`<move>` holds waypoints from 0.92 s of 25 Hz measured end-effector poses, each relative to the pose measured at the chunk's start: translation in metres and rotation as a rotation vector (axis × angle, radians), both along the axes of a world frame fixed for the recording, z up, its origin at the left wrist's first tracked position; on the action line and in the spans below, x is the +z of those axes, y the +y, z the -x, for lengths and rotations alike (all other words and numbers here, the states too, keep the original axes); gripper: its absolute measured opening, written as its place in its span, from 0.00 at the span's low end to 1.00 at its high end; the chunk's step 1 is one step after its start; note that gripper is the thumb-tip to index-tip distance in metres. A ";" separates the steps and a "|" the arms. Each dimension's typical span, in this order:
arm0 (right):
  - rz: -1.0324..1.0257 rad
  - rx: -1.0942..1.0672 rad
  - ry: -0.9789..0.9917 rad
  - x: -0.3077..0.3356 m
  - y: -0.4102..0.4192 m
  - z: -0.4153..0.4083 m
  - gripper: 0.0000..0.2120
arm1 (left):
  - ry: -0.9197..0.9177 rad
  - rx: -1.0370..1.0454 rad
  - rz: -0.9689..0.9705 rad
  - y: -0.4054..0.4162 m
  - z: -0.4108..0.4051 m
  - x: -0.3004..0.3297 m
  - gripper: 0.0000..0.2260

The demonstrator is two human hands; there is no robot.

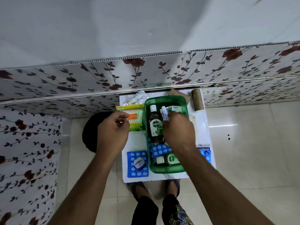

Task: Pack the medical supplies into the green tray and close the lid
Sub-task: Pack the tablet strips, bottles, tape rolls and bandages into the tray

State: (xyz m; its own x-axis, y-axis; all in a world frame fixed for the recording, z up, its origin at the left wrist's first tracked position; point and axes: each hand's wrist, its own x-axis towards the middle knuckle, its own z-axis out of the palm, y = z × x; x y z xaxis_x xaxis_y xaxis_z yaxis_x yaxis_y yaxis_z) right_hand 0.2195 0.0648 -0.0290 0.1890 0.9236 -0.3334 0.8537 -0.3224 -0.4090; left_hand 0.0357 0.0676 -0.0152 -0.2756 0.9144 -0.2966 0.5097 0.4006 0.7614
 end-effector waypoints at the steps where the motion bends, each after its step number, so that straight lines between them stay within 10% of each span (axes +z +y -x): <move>1: 0.005 0.044 -0.053 -0.005 0.005 0.004 0.07 | 0.014 -0.005 0.008 -0.002 0.007 -0.006 0.07; 10: -0.097 0.161 -0.210 0.000 0.004 0.009 0.06 | 0.029 -0.111 0.063 -0.037 0.035 -0.035 0.08; 14: -0.319 -0.257 0.010 0.022 -0.020 -0.040 0.09 | 0.060 -0.229 0.162 -0.057 0.036 -0.031 0.09; 23: 0.221 -0.448 0.224 -0.059 -0.036 -0.100 0.16 | 0.309 -0.529 0.231 -0.108 0.010 -0.062 0.20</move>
State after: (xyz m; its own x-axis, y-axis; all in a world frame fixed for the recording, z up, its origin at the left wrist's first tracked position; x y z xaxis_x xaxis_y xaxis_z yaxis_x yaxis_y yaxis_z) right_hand 0.3198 0.0291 -0.0883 0.4500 0.6724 -0.5877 0.5125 -0.7334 -0.4467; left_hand 0.0260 -0.0402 -0.0773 0.0900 0.8721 -0.4810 0.8646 0.1713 0.4723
